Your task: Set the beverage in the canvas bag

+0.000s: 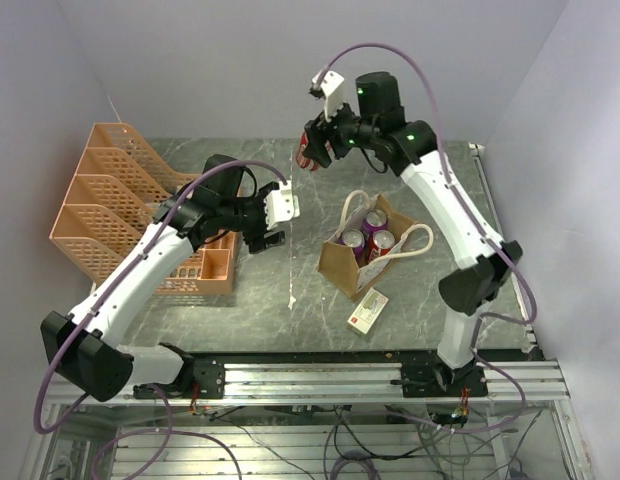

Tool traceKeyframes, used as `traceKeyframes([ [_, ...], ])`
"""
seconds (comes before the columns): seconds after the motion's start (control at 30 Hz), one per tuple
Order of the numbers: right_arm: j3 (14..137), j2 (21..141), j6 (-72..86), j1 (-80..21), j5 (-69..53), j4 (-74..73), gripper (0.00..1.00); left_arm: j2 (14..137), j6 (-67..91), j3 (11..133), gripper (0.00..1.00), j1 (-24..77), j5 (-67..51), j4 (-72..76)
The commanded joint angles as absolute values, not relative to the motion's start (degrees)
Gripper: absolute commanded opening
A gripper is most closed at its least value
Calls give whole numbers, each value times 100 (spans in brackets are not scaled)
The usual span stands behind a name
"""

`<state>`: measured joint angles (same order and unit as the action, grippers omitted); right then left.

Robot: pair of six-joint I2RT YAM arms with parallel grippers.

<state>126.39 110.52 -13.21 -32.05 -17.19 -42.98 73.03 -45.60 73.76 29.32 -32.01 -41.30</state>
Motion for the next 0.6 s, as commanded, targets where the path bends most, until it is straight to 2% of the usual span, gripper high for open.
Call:
traceKeyframes([
  [0.0,12341,10204,-1528,-3235,-1696,-4192,0,7426,-4487,7492,78,2921,-3584,-3904],
  [0.3,11330,8784,-1846,-3226,-1395,-4309,0,7823,-5225,7834,76,3425,-3548,-4334],
  [0.57,10002,7533,-2242,-2973,-1781,-4404,0,8615,-6030,8560,72,4292,-3387,-5058],
])
